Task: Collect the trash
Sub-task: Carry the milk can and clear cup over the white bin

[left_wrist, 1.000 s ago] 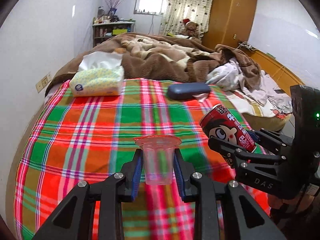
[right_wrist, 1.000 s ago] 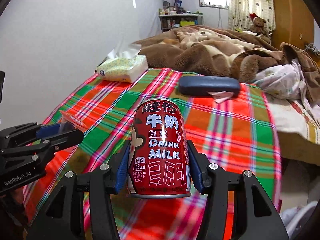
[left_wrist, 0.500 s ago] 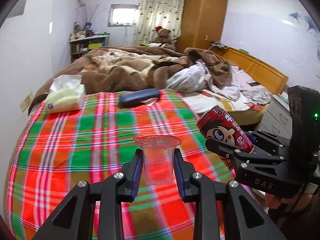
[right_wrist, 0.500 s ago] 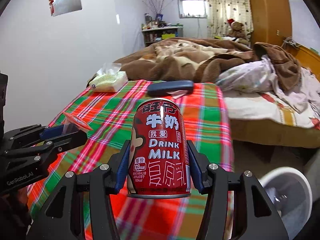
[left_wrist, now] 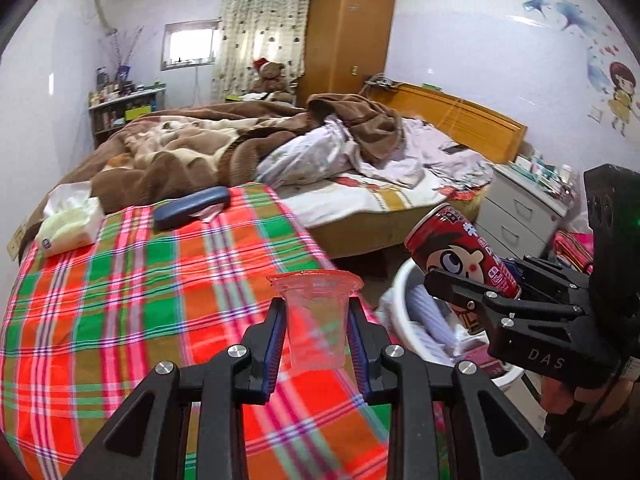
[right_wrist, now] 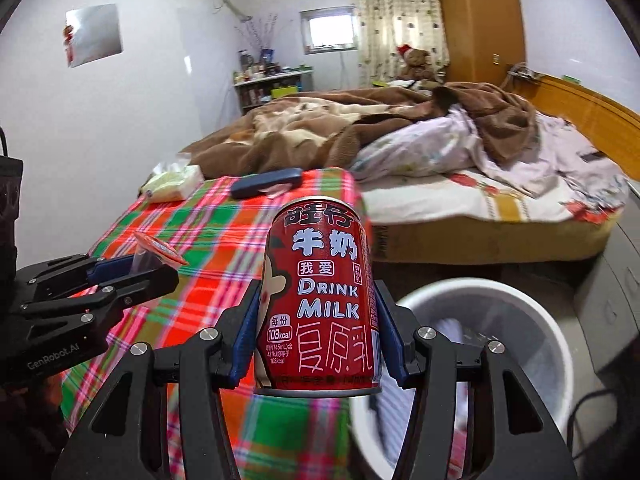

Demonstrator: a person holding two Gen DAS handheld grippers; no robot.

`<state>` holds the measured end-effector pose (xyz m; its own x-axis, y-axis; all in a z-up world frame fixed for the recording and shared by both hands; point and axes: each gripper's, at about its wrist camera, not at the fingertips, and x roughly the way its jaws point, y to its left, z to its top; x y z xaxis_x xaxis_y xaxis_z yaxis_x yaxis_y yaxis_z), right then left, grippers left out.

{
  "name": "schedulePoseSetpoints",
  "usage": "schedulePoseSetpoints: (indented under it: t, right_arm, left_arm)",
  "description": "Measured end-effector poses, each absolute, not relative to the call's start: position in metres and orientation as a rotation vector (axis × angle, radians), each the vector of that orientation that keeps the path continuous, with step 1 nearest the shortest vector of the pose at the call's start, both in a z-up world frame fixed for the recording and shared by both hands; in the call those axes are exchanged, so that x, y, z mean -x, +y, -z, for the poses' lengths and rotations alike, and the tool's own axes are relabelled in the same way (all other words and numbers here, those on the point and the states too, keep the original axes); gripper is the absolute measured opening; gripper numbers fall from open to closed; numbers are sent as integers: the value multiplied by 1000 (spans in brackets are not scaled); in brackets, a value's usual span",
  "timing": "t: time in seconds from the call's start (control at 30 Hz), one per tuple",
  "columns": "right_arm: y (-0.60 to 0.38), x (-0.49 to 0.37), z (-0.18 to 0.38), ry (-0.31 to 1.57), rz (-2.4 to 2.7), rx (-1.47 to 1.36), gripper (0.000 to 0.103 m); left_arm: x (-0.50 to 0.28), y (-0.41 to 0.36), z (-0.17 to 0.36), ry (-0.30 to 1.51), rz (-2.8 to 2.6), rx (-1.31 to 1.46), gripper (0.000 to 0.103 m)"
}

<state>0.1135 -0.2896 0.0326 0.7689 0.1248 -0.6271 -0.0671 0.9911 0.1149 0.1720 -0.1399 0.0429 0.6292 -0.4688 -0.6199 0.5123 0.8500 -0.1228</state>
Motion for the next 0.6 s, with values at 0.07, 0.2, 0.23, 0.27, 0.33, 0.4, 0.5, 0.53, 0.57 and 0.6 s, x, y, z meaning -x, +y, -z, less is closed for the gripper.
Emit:
schedulePoseSetpoints:
  t: [0.07,0.2,0.23,0.27,0.33,0.4,0.5,0.53,0.57,0.6]
  right_arm:
    - [-300,-106,-33,679,-85,-100,54]
    - [-321,-91,-31,678,-28,-116,54]
    - [-328,-87,-29,685,-10,-128,54]
    - [-334,-85,-28,691,11,-134,54]
    - [-345,-80,-24,700,58,-138,54]
    - [-353,-76,-19,710,94,-142,54]
    - [-370,-72,-8,741,130,-172,54]
    - [-373,-69,-6,747,139,-176,54]
    - [-377,-68,-3,755,156,-180,54]
    - [-381,-68,1,763,173,-182,54]
  left_arm:
    - [-166,-154,-43,690,585,-78,31]
    - [-157,-176,-42,691,622,-94,31]
    - [-156,-181,-41,692,632,-95,31]
    - [-155,-186,-40,695,641,-95,31]
    - [-152,-198,-36,705,663,-103,31]
    - [-148,-213,-31,718,689,-112,31]
    - [-143,-233,-24,738,724,-121,31]
    - [-143,-239,-21,747,733,-126,31]
    - [-142,-243,-19,752,739,-128,31]
    - [-141,-249,-15,761,751,-130,31]
